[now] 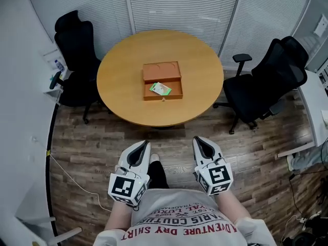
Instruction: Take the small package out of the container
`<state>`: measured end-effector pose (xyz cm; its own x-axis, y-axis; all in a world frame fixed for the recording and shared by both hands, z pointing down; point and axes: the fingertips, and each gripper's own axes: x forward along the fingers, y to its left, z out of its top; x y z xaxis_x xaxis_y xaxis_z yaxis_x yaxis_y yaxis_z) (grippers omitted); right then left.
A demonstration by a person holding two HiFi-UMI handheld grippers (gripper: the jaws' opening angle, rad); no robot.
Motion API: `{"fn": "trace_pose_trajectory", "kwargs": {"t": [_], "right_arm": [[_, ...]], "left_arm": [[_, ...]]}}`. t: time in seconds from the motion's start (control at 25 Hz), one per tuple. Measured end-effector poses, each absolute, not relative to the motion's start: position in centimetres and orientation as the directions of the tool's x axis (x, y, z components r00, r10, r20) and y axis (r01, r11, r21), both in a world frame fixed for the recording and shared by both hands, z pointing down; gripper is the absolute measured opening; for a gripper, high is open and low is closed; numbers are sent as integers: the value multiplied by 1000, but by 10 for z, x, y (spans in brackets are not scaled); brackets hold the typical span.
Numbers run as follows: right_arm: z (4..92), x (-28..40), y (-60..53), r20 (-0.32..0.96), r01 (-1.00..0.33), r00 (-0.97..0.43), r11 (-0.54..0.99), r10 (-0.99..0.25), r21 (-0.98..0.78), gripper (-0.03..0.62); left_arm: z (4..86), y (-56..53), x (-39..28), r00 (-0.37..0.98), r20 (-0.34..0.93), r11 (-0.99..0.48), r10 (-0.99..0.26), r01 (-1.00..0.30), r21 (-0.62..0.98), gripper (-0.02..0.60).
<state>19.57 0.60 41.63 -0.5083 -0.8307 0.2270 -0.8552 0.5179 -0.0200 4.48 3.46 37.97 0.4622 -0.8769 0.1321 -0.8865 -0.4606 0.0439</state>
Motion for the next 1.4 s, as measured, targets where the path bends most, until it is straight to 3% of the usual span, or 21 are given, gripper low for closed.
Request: {"fn": "trace_pose_trajectory", "kwargs": {"t": [0.36, 0.76, 1.36, 1.4], "right_arm": [[395, 155, -129, 213, -894, -434, 448, -875, 17, 8], [392, 80, -243, 223, -859, -495, 511, -840, 16, 8], [473, 60, -356, 418, -736, -616, 677, -667, -5, 11], [482, 57, -360, 443, -712, -633, 702, -634, -12, 56]], "left_arm": [[360, -117, 7, 546, 96, -546, -833, -838, 27, 9], [359, -237, -48, 561, 108, -563, -821, -826, 12, 9], [407, -309, -94, 354, 184, -343, -917, -935, 89, 9], [410, -313, -94, 341, 191, -329, -921, -940, 91, 9]]}}
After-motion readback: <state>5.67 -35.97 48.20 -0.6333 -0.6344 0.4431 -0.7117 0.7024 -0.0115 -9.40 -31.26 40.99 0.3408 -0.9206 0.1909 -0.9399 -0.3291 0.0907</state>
